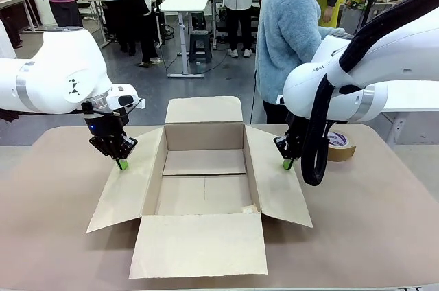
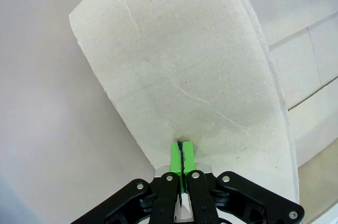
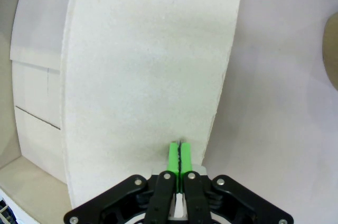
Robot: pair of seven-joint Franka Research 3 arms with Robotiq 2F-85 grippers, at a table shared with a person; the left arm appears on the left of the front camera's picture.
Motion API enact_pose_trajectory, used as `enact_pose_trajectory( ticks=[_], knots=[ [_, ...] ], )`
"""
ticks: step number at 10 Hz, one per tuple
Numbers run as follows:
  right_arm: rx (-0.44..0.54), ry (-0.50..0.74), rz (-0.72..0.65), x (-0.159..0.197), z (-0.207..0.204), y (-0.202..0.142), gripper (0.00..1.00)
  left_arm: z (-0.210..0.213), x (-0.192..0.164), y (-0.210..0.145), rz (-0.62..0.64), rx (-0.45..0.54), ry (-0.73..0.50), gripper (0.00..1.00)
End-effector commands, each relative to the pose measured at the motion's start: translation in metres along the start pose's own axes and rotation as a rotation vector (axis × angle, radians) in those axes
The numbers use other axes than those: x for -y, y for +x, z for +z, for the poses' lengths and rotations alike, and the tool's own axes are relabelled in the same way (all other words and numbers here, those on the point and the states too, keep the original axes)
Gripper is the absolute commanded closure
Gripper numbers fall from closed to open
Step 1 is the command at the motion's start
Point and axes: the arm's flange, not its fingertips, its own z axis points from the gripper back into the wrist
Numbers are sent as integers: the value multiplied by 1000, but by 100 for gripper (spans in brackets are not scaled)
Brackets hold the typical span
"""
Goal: Wrap the clocks to prevent damage.
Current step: Once the human has placed the objects inside and stepped back, release both hands from the side flaps of the Package Box.
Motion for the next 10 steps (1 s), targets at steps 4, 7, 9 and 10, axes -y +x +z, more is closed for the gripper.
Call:
enact_pose_trajectory(
  ticks=[4,7,9,10],
  knots=[
    [0,0,-4,-1,1,-1,99,1,-2,0,0,-7,4,100],
    [0,0,-4,-1,1,-1,99,1,-2,0,0,-7,4,100],
    [0,0,-4,-1,1,-1,99,1,-2,0,0,-7,4,100],
    [0,0,-4,-1,1,-1,99,1,-2,0,0,-7,4,100]
  ],
)
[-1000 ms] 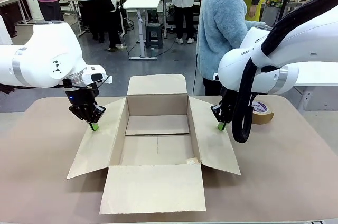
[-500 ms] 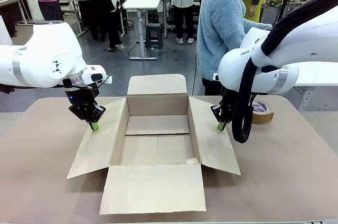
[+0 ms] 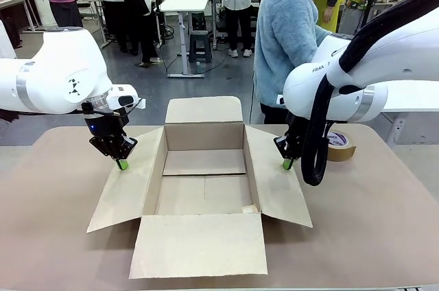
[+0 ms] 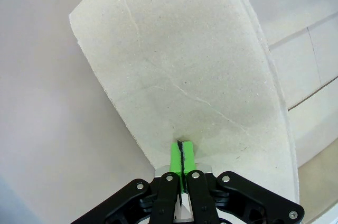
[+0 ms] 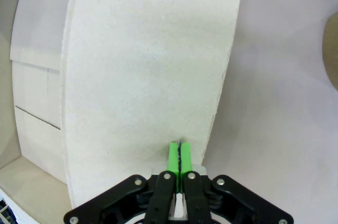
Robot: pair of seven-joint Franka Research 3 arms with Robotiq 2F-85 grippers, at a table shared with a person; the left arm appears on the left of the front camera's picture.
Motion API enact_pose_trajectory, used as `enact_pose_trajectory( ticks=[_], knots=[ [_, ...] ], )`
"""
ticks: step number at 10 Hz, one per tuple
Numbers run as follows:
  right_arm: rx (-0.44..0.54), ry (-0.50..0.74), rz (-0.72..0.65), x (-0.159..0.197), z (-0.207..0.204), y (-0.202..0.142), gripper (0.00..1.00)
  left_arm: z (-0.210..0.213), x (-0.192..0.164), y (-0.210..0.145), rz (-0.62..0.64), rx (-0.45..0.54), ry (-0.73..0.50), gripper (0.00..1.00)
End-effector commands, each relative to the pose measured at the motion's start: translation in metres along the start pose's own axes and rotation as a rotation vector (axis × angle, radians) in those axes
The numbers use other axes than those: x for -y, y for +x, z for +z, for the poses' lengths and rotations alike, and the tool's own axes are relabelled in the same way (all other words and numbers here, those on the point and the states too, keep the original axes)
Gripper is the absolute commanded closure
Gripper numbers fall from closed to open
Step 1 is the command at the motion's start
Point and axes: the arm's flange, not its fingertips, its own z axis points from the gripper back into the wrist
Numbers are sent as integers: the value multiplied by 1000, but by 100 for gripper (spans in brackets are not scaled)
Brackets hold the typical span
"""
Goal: Wrap the clocks to prevent damage.
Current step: Once the human has placed the objects inside and stepped back, release both hands from the side flaps of the Package Box.
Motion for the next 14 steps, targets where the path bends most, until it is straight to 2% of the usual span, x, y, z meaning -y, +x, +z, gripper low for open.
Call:
enact_pose_trajectory(
  ticks=[1,14],
  knots=[
    [0,0,-4,-1,1,-1,99,1,-2,0,0,-7,4,100],
    [0,0,-4,-1,1,-1,99,1,-2,0,0,-7,4,100]
  ],
)
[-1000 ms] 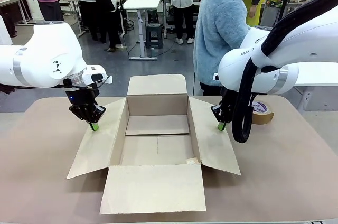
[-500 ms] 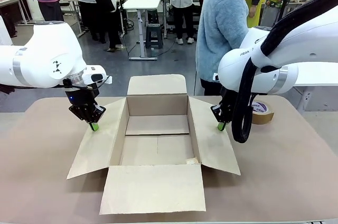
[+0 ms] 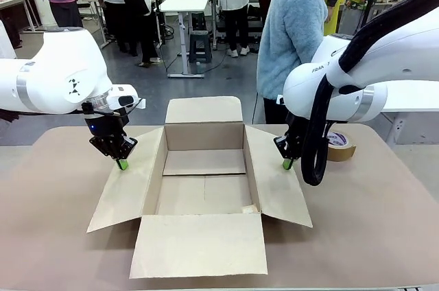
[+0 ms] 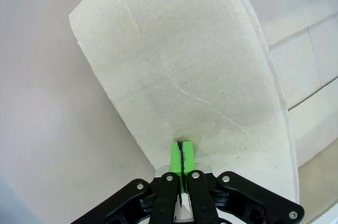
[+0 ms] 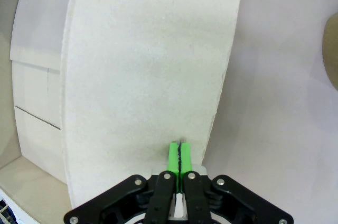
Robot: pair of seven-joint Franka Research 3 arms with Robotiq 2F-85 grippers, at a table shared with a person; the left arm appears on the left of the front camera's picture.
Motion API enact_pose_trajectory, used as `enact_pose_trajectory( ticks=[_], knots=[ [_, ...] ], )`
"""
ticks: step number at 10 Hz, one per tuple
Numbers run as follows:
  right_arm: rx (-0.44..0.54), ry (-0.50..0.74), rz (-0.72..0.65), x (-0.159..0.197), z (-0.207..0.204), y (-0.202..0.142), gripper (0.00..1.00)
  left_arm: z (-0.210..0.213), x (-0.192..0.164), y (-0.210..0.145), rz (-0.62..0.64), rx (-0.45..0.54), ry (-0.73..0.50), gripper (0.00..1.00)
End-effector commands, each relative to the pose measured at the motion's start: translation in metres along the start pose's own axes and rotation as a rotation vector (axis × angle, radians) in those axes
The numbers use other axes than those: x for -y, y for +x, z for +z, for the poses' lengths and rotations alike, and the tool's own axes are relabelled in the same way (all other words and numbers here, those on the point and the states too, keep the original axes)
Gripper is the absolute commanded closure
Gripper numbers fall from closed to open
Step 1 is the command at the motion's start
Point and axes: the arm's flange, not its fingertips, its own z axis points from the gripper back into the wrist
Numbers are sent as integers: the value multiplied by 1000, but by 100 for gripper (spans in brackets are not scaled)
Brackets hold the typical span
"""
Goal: Wrap the clocks to prevent damage.
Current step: Once the human has placed the objects inside and stepped back, release both hands from the side flaps of the Package Box.
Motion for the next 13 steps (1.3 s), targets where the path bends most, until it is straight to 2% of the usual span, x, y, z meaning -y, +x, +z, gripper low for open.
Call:
enact_pose_trajectory(
  ticks=[1,13],
  knots=[
    [0,0,-4,-1,1,-1,99,1,-2,0,0,-7,4,100],
    [0,0,-4,-1,1,-1,99,1,-2,0,0,-7,4,100]
  ],
)
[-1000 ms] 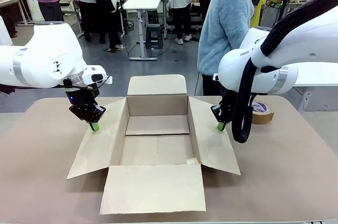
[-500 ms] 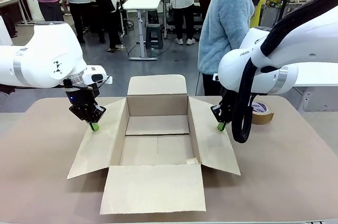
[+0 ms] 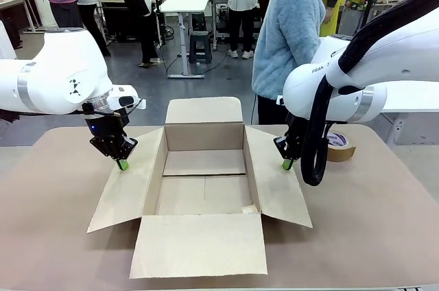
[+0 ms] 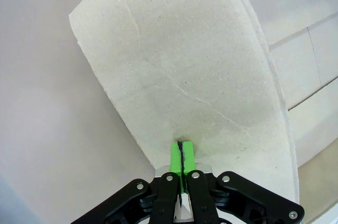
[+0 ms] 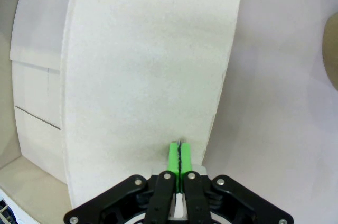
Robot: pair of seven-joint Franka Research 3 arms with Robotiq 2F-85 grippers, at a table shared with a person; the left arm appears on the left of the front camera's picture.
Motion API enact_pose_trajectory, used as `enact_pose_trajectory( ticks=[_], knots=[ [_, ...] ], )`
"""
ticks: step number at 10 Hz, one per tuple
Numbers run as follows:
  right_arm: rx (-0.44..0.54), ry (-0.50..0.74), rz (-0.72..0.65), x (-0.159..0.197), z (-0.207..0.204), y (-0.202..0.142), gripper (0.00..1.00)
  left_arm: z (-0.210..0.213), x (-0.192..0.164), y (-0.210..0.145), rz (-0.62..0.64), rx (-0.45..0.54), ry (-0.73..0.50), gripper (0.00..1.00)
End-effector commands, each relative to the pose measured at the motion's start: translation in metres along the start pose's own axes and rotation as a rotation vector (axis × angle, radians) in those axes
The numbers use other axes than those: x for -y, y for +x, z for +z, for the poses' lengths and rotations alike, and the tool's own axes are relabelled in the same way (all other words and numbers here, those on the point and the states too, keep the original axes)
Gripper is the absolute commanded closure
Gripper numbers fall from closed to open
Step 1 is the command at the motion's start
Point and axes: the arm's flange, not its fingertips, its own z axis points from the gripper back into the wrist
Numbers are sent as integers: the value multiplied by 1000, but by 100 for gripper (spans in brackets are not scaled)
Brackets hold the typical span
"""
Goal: Wrap the clocks to prevent damage.
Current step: Once the human has placed the objects inside and stepped back, release both hands from the side flaps of the Package Box.
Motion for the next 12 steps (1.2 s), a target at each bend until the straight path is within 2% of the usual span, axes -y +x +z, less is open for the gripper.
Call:
enact_pose_trajectory(
  ticks=[1,12],
  knots=[
    [0,0,-4,-1,1,-1,99,1,-2,0,0,-7,4,100],
    [0,0,-4,-1,1,-1,99,1,-2,0,0,-7,4,100]
  ],
)
